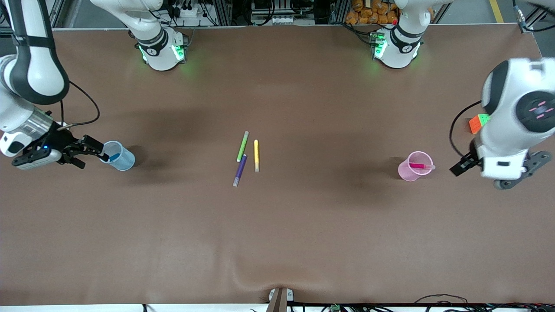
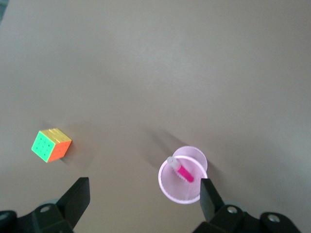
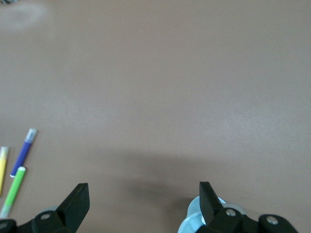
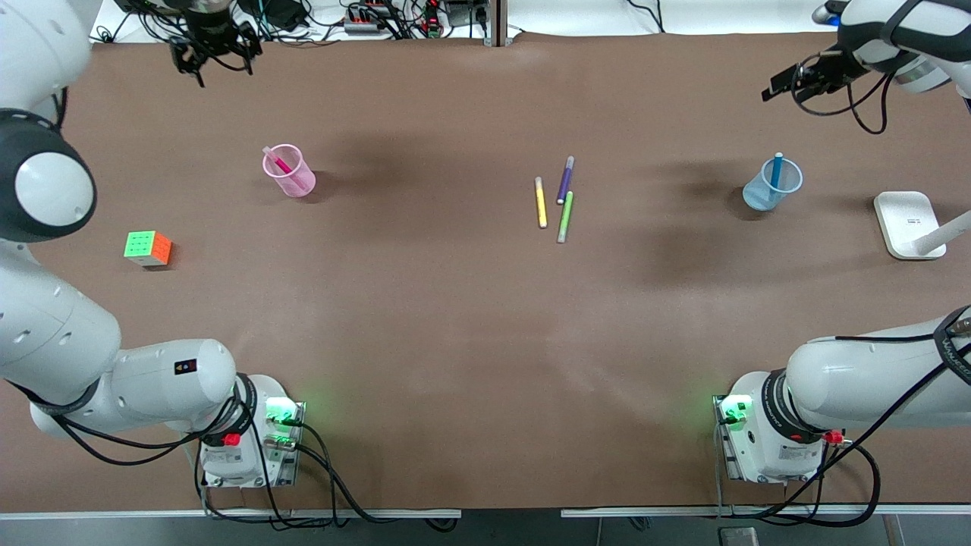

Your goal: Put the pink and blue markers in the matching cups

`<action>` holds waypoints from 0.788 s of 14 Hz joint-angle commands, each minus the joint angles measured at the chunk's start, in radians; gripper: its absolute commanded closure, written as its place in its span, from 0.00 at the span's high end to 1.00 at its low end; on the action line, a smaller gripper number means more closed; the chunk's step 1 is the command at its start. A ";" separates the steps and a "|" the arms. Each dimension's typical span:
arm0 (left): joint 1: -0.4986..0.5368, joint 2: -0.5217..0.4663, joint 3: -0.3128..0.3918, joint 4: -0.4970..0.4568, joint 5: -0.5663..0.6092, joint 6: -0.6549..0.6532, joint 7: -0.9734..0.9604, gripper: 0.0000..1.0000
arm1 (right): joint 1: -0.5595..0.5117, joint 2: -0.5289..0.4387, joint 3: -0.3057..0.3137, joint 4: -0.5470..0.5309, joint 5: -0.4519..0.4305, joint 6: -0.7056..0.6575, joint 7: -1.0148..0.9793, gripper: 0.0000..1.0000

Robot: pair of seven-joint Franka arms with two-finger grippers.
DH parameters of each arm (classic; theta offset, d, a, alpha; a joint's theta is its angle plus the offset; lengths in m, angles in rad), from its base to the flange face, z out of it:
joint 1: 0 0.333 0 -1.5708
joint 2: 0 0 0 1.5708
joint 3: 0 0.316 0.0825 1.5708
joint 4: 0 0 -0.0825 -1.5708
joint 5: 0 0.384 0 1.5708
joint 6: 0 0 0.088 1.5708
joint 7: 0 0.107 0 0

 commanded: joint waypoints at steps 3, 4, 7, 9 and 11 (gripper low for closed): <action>0.063 -0.080 -0.009 -0.007 -0.140 -0.009 0.290 1.00 | -0.032 0.065 -0.001 0.240 -0.061 -0.218 0.039 1.00; 0.080 -0.096 -0.009 -0.007 -0.168 -0.011 0.344 1.00 | -0.046 0.088 0.001 0.300 -0.081 -0.273 0.039 1.00; 0.094 -0.095 -0.004 0.092 -0.185 -0.130 0.421 1.00 | -0.043 0.101 0.001 0.374 -0.110 -0.327 0.076 1.00; 0.094 -0.095 -0.002 0.149 -0.183 -0.197 0.424 1.00 | -0.041 0.099 -0.001 0.410 -0.113 -0.327 0.151 1.00; 0.094 -0.106 -0.004 0.158 -0.180 -0.219 0.426 1.00 | -0.037 0.089 0.002 0.429 -0.157 -0.372 0.220 1.00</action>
